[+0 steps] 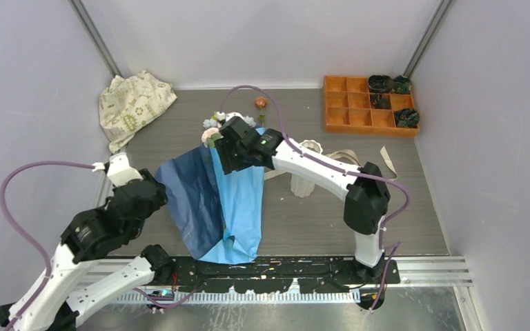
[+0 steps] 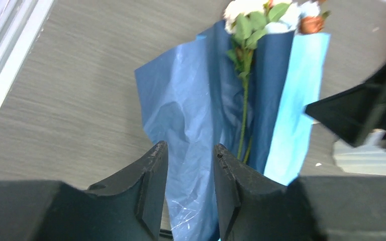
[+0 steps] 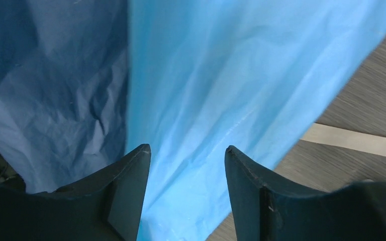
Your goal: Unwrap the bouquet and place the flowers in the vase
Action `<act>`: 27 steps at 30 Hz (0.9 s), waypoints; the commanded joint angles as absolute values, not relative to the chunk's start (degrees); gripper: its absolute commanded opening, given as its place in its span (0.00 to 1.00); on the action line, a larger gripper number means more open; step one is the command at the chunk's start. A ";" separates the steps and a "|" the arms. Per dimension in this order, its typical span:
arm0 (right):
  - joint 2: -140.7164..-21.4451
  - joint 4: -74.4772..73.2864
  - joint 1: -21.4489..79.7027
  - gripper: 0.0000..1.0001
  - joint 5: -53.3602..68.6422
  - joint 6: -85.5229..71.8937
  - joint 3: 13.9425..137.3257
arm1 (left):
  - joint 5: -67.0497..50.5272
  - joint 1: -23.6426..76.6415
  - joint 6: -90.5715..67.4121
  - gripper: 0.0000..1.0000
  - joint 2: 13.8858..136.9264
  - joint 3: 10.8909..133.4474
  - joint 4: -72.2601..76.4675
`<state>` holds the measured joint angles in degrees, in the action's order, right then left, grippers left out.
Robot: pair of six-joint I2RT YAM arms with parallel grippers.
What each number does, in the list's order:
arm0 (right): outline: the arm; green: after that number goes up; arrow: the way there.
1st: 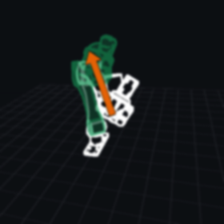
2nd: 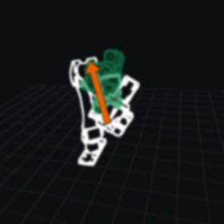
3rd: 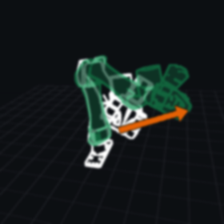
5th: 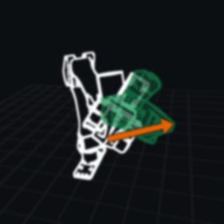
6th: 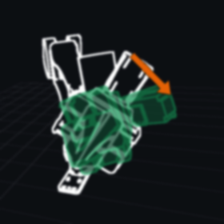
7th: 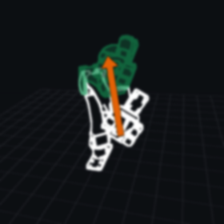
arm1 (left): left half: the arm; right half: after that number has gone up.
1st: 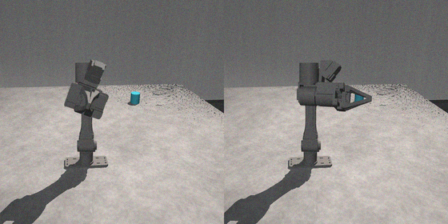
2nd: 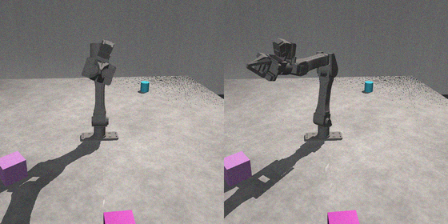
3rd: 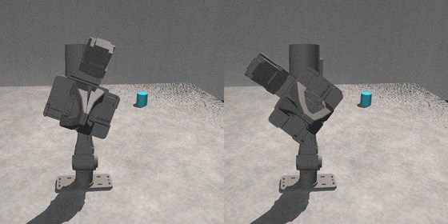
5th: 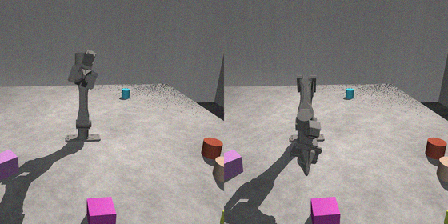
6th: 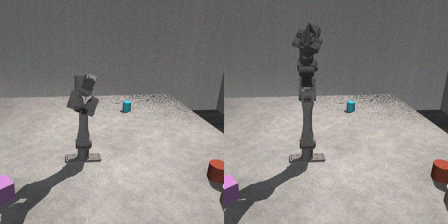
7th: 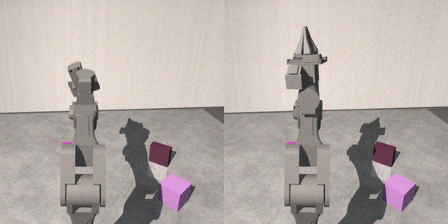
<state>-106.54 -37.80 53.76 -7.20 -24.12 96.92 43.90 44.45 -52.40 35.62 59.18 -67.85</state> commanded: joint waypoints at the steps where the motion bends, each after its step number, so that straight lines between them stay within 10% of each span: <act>1: -108.98 -39.32 57.49 0.63 -8.16 -23.99 104.71 | 44.59 44.19 -48.35 0.38 32.59 62.07 -61.54; 16: -122.23 -47.75 62.05 0.54 -17.37 -22.54 114.73 | 42.05 44.21 -46.42 0.35 34.76 61.85 -56.80; 27: -120.14 -49.60 61.33 0.01 -26.79 -19.06 116.21 | 35.57 44.21 -47.80 0.33 39.20 55.89 -48.71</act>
